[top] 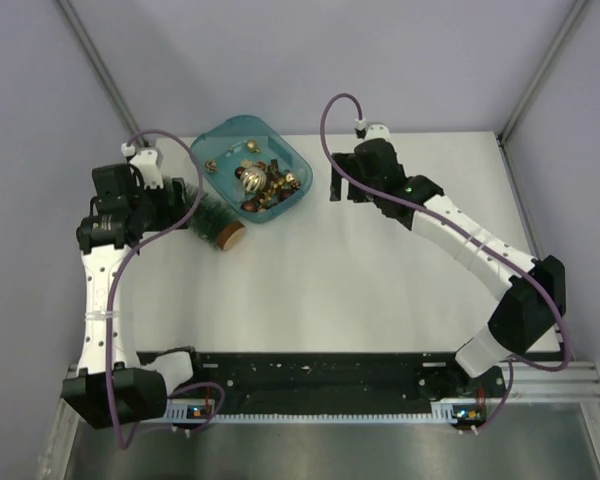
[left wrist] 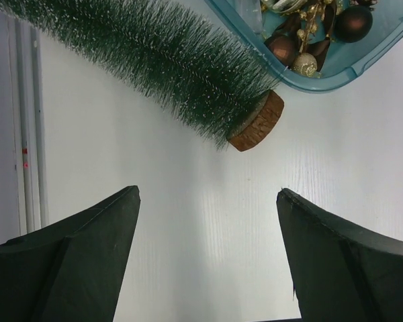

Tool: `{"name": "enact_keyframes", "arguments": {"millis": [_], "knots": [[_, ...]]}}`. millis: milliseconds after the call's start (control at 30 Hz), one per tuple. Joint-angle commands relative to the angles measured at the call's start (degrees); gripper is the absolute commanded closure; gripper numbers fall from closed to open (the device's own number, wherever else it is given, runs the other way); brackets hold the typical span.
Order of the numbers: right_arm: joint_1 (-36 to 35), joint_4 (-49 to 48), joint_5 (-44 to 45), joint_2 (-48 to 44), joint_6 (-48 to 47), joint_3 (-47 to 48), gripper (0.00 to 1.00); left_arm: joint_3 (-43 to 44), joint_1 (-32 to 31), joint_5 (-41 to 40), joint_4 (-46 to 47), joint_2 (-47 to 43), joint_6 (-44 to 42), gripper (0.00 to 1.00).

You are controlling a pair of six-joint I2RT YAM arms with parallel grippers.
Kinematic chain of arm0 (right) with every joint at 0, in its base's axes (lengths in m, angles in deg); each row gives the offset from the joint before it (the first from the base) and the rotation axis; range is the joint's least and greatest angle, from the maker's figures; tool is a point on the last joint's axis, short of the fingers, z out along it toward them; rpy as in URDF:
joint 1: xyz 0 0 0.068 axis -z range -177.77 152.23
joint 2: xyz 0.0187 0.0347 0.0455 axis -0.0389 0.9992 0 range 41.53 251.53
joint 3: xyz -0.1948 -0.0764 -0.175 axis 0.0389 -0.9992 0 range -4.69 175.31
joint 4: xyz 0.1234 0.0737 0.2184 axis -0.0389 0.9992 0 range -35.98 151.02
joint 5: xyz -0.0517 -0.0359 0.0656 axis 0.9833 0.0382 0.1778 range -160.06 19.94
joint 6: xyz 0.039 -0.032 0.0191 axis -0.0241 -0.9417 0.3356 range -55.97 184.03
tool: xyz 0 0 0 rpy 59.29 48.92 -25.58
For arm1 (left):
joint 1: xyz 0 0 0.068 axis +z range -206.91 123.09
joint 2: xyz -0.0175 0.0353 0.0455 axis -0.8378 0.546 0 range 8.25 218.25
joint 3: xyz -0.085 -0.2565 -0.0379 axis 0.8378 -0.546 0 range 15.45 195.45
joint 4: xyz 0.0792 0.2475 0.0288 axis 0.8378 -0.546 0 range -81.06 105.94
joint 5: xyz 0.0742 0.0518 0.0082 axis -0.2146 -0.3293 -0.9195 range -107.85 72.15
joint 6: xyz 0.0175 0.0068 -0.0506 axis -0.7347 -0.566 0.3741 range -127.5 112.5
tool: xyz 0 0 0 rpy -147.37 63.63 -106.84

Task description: Decorate the small christmas tree

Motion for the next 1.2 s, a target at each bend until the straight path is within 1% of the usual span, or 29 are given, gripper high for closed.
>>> {"name": "enact_keyframes", "arguments": {"millis": [0,100,133,367,567,800,1000,1167], "knots": [[0.04,2.65,1.9,4.14,2.54,4.79,0.07,-1.68,0.33,-0.5,3.11,1.78,1.39,0.11],[-0.05,2.83,2.34,6.69,3.51,6.64,0.08,-2.3,0.42,0.29,4.17,3.44,2.01,0.02],[-0.14,2.92,2.6,7.83,3.6,7.34,0.08,-2.47,0.42,0.65,4.43,4.15,2.01,0.01],[-0.75,2.92,1.9,18.72,5.79,15.16,0.13,-0.72,0.33,2.58,6.63,11.43,2.63,0.01],[-1.11,3.36,1.46,27.34,7.9,21.4,0.15,0.08,1.03,3.9,6.54,13.73,2.63,0.01],[-1.02,3.27,1.55,31.66,8.52,25.62,0.16,-0.89,2.7,4.34,7.77,14.7,3.15,0.01],[-0.93,3.27,1.2,36.22,9.84,32.12,0.16,0.34,3.67,4.6,7.86,17.33,4.03,0.01],[-0.49,3.45,2.43,42.02,11.24,38.28,0.2,0.43,3.76,4.17,8.13,18.04,4.03,0.01]]}}
